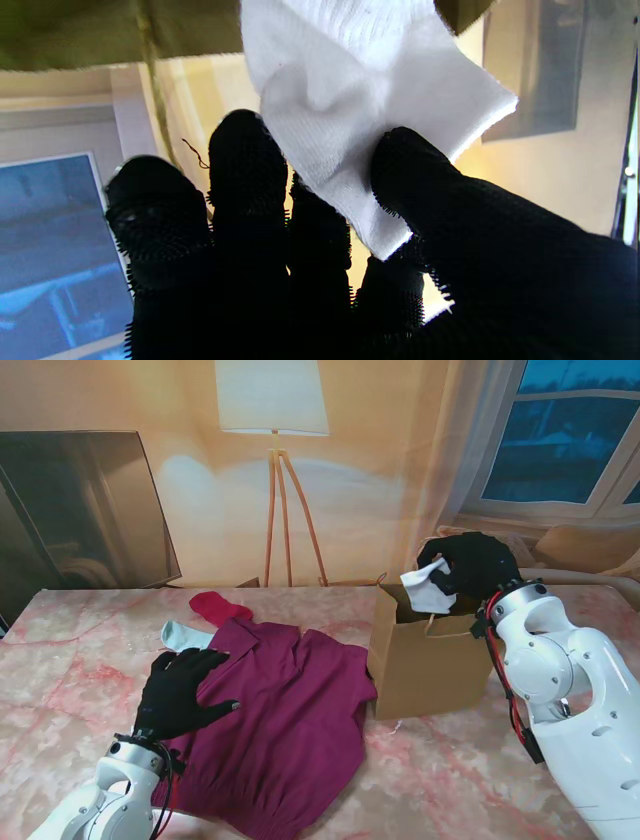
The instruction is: Fold the socks and the shorts into the kraft paper bag
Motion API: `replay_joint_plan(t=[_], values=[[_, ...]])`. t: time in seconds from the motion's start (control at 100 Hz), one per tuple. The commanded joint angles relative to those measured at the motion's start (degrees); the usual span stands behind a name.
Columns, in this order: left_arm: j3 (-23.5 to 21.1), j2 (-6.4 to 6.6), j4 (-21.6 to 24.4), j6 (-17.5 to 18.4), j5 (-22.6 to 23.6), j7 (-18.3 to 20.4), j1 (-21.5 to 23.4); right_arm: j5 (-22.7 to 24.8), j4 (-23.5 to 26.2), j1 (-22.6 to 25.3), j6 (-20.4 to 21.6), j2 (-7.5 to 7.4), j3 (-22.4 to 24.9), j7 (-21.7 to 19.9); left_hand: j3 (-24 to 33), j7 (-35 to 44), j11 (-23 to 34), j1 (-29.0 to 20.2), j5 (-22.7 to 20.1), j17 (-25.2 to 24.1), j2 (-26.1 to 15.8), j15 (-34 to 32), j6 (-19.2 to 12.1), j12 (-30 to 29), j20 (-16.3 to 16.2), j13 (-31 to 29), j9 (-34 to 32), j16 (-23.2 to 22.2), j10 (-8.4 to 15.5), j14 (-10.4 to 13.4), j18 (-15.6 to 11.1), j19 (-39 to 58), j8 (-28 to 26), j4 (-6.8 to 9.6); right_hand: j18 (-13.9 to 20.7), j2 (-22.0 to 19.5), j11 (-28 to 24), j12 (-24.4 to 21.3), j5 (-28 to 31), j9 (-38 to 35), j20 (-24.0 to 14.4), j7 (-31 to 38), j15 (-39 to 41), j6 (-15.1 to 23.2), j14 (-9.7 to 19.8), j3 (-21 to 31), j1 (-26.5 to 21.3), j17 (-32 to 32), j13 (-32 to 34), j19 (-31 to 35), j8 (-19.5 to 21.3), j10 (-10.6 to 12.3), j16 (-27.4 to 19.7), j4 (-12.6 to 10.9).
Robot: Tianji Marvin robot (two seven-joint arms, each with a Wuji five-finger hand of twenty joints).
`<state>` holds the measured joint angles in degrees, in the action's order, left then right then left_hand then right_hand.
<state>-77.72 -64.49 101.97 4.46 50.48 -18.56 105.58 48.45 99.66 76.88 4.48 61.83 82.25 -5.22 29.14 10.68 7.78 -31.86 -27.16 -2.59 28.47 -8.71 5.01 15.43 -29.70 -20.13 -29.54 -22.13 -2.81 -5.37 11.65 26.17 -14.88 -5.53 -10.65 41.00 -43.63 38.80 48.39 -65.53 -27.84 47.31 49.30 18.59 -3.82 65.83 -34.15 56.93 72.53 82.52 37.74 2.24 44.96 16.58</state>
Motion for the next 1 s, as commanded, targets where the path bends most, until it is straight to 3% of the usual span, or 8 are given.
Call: replay_joint_plan(t=[0.0,0.06,0.13,0.2,0.25,0.29,0.65,0.99], values=[[-0.1,0.26,0.5,-0.3,0.1,0.4,0.4,0.3,-0.5,0.0,-0.6,-0.41,-0.1,-0.1,-0.8,-1.5,-1.6,0.5,-0.9,-0.7,-0.8,0.8,-0.1,-0.8,-1.0,1.8,1.4,0.7,-0.9,1.5,-0.7,-0.4,-0.2,2.28,0.4,-3.8,0.6,-0.3,1.8,-0.4,-3.0,6.4,-2.1,4.7,-2.9,0.9,-1.2,-1.0,-0.8,0.1,-4.6,1.8,0.8,0.3],[-0.1,0.3,0.6,-0.4,0.2,0.6,0.4,-0.1,-0.6,0.0,-1.0,-0.46,-0.1,-0.7,-0.9,-1.5,-1.6,0.5,-1.0,-0.6,-0.7,0.8,-0.2,-0.8,-1.1,1.8,1.2,0.7,-0.8,1.5,-0.7,-0.4,-0.3,2.3,1.0,-1.3,1.9,-1.6,-2.6,3.0,-2.6,4.5,-5.1,0.5,-2.9,0.4,3.5,-3.3,-3.5,-1.9,-11.5,1.2,-0.3,0.1],[-0.2,0.33,0.5,-0.4,0.2,0.8,0.3,0.0,-0.4,0.2,-1.4,-0.67,0.2,-2.2,-0.9,-1.6,-1.7,0.4,-0.9,-0.7,-0.7,0.8,-0.2,-0.8,-1.2,1.8,1.3,0.7,-0.8,1.5,-0.7,-0.5,-0.2,2.35,1.7,0.5,2.6,-3.3,-6.2,6.4,-2.3,2.4,-7.9,-2.3,-2.5,0.0,6.8,-6.2,-6.4,-4.3,-16.0,1.4,-1.0,-0.5],[-0.2,0.36,0.5,-0.3,0.4,0.8,0.3,0.1,-0.5,0.3,-1.3,-0.73,0.5,-2.3,-0.9,-1.5,-1.6,0.3,-1.0,-0.6,-0.4,0.8,-0.2,-0.8,-1.2,1.6,1.2,0.7,-0.8,1.5,-0.6,-0.5,-0.3,2.35,1.9,0.3,3.1,-6.8,-6.1,10.0,-3.3,-6.4,-11.5,-5.2,-2.2,0.0,11.3,-9.5,-10.0,-7.7,-13.7,1.7,-1.8,-3.5],[-0.2,0.34,0.3,-0.1,0.5,0.4,0.2,0.1,-0.4,0.5,-1.3,-0.76,0.7,-2.5,-0.8,-1.5,-1.6,0.3,-1.1,-0.6,-0.3,0.8,-0.3,-0.8,-1.3,1.6,1.2,0.7,-0.7,1.5,-0.7,-0.5,-0.3,2.35,1.9,-1.1,3.6,-8.1,-6.0,11.5,-4.1,-10.7,-12.7,-6.6,-2.2,-1.1,14.0,-11.1,-11.6,-9.1,-10.7,1.7,-2.1,-8.0],[-0.2,0.32,0.3,0.0,0.4,0.4,0.2,0.1,-0.4,0.6,-1.2,-0.77,0.9,-2.5,-0.7,-1.5,-1.7,0.2,-1.0,-0.7,-0.3,0.8,-0.2,-0.8,-1.3,1.7,1.3,0.7,-0.7,1.5,-0.7,-0.5,-0.3,2.34,1.7,-1.2,4.6,-8.8,-6.8,12.6,-4.3,-12.4,-13.5,-7.1,-2.2,-2.2,15.0,-12.2,-12.6,-9.8,-10.0,1.7,-2.5,-9.1],[-0.6,0.38,0.3,0.2,0.3,1.0,-0.1,1.9,0.4,1.6,-1.1,-0.91,2.0,-2.5,-0.5,-1.4,-1.6,0.4,-1.1,-0.6,-0.3,0.8,-0.3,-0.9,-1.5,1.6,1.3,0.7,-0.7,1.5,-0.6,-0.5,-0.3,2.27,0.4,-4.7,16.1,-17.3,-14.5,21.1,-3.2,-19.3,-29.3,-8.0,-0.7,-13.2,19.8,-26.8,-23.8,-23.7,-11.4,2.5,-11.8,-9.6],[-1.4,0.44,0.6,0.1,0.0,1.9,-0.3,1.8,4.1,5.9,2.8,-0.23,4.3,2.8,0.0,-1.4,-1.5,0.3,-1.0,1.1,-0.3,0.6,-0.1,-0.9,1.1,1.5,1.6,0.7,-0.7,1.5,-2.6,-2.7,-0.2,2.25,6.2,-9.3,25.0,-26.2,-18.1,24.9,2.6,-21.1,-38.6,-9.1,3.4,-19.7,21.6,-34.4,-31.1,-35.7,-13.6,1.6,-21.8,-10.8]])
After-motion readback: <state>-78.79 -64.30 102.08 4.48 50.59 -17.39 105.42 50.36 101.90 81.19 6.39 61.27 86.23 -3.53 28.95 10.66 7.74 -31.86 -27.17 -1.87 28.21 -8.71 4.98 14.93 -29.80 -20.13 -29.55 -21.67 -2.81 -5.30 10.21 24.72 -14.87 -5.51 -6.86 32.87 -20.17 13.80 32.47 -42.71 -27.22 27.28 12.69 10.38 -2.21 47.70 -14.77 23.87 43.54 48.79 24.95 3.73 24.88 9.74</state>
